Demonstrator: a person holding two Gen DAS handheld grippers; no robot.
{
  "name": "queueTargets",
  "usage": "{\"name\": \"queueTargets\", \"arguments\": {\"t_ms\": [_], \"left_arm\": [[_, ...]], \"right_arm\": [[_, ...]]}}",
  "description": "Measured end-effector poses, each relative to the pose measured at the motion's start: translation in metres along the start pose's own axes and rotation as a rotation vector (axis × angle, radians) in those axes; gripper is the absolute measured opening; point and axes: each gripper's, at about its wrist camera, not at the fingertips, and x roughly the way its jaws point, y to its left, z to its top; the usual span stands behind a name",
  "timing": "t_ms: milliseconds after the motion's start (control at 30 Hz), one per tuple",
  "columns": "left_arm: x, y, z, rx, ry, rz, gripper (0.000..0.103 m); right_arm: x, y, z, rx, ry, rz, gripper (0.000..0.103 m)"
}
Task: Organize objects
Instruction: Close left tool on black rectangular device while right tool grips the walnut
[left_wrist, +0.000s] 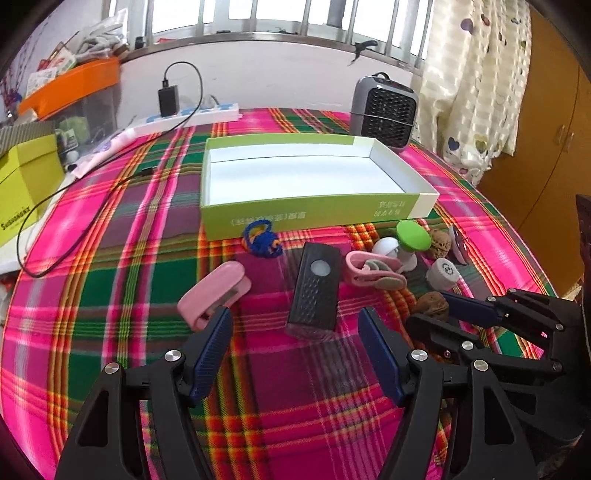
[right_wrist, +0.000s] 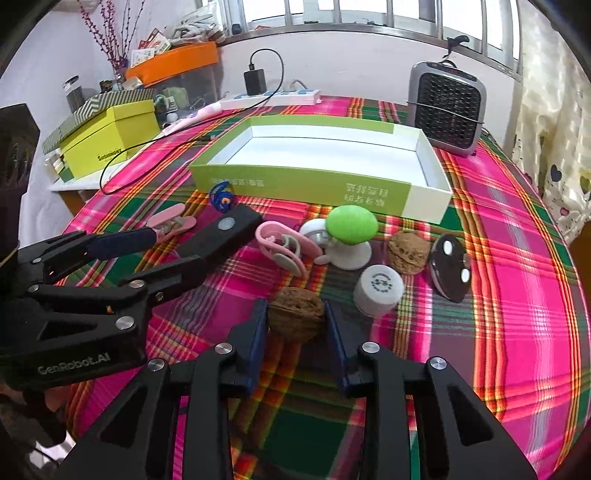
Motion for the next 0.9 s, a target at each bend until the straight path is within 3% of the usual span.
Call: {"name": "queueTargets", "arguments": {"t_ms": [400,900], "left_arm": [[0.019,-0.004,0.012,0.03,0.023,0.004,0.066],[0.03,-0.014,0.019,0.069,0.051,0.045,0.042]], "right_arm": [[0.001,-0.007,0.0,0.016,0.006,0.002,0.032],[0.004,-0.011,0.001,0.02,0.012,0.015,0.032]]}}
